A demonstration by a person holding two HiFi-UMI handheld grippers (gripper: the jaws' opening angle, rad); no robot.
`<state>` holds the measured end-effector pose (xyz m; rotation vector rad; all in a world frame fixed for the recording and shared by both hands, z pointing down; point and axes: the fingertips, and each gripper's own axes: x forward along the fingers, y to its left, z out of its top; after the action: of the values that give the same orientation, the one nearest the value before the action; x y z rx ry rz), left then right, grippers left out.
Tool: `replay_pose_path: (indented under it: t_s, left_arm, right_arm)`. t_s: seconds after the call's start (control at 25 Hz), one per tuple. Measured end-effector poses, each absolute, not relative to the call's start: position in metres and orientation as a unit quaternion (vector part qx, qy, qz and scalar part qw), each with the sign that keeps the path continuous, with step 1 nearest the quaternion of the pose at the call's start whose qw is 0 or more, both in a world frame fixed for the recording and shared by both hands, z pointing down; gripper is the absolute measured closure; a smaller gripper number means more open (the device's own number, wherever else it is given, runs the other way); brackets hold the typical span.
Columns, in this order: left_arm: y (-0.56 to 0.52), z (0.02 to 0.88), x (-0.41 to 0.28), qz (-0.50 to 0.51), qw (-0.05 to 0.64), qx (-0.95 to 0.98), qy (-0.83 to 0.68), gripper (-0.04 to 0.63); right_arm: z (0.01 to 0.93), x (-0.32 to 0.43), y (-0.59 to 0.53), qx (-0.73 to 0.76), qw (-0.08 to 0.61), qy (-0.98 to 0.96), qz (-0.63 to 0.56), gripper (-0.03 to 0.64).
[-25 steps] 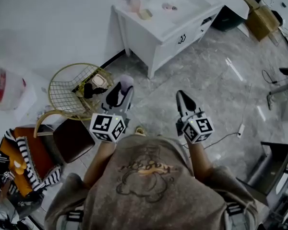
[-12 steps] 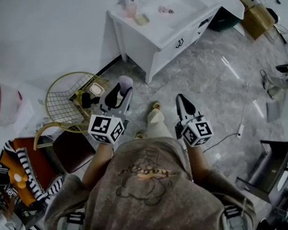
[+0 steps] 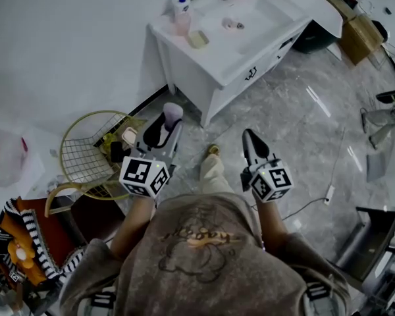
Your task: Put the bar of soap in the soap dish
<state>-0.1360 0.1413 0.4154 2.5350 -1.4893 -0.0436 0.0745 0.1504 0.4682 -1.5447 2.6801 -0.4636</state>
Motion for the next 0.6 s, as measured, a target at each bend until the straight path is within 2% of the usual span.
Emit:
replay_pose_path:
  t_s: [0.6]
  left_arm:
    - [-0.008, 0.394, -0.118, -0.005, 0.104, 0.841, -0.531, 0.417]
  right_arm:
    - [0.444, 0.093, -0.01, -0.464, 0.011, 0.872, -0.155, 0.617]
